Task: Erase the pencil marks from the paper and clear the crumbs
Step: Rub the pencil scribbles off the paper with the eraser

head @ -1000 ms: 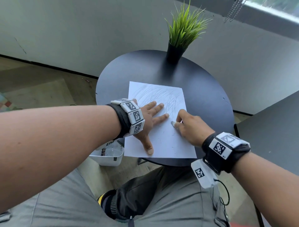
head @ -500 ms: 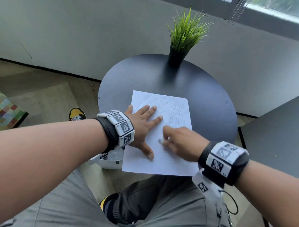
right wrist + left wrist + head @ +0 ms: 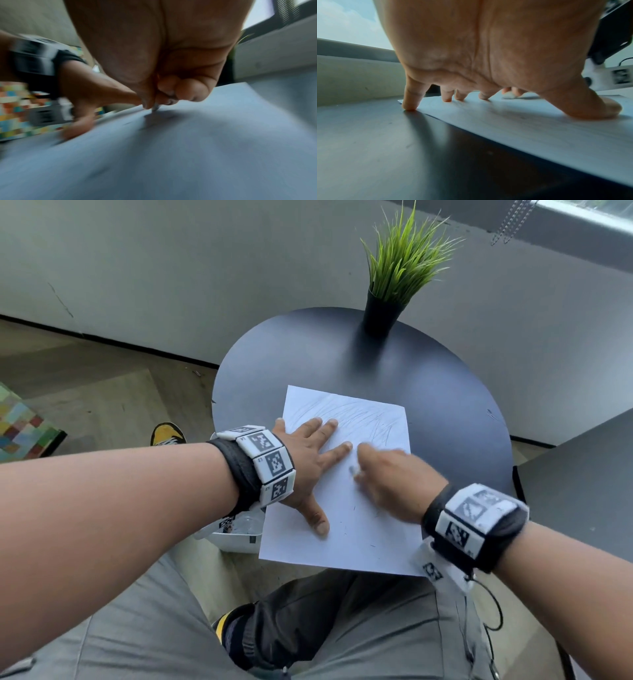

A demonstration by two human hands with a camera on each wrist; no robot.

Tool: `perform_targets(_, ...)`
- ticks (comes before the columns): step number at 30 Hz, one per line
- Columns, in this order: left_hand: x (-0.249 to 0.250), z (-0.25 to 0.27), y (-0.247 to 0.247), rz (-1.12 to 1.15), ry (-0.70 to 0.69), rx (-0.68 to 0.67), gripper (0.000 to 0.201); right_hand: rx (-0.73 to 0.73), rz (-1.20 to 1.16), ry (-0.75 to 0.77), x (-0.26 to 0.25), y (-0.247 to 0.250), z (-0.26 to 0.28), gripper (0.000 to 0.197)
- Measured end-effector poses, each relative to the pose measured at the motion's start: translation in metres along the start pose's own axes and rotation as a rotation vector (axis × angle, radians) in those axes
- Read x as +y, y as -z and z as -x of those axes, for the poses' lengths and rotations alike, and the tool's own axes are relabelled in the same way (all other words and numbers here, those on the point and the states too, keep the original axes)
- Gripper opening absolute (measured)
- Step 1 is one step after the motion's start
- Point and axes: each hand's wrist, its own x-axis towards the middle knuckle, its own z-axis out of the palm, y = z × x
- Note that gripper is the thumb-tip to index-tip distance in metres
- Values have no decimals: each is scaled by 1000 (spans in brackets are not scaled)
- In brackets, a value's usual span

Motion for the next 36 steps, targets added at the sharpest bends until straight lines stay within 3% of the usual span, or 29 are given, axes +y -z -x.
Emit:
perform_targets(2,1,0,1,-1,3,-10,150,-122,33,178,-21,-12,13,14)
perform_targets(3,1,0,2,-1,2,-12,150,-160,43,199,-23,-12,16,15)
perform_targets(6,1,1,4,-4,2,-11,149,-39,23,-39,6,6,-6,23)
perform_targets(8,2,2,4,-2,8,-14,149,16,29,-77,9,6,-8,23)
perform_targets(12,3,2,6,5,13,-31,148,-156,58,189,-22,-11,14,15)
perform_targets(14,4,2,7,-4,18,-25,147,-135,80,77,-6,-1,3,19)
perform_targets(16,4,2,7,-8,21,-22,147,-24,68,-73,16,8,-7,23)
perform_targets(17,5,3,7,-7,22,-23,146,6,64,-76,17,7,-5,24)
perform_targets(21,5,3,8,-6,20,-36,146,-132,67,211,-23,-15,22,18)
perform_targets(23,5,2,9,-9,18,-40,145,-146,75,127,-13,-7,17,19)
perform_targets(26,5,3,9,-13,21,-31,144,3,21,-183,20,10,-3,25)
perform_targets(28,5,2,9,-15,25,-37,145,0,34,-124,11,7,3,22)
perform_targets(31,6,2,10,-11,24,-51,143,-139,35,128,-17,-9,23,20)
perform_targets(32,6,2,11,-12,22,-53,142,-150,50,123,-14,-8,23,22)
perform_targets(36,6,1,11,-6,23,-49,140,23,14,-157,32,4,-1,29)
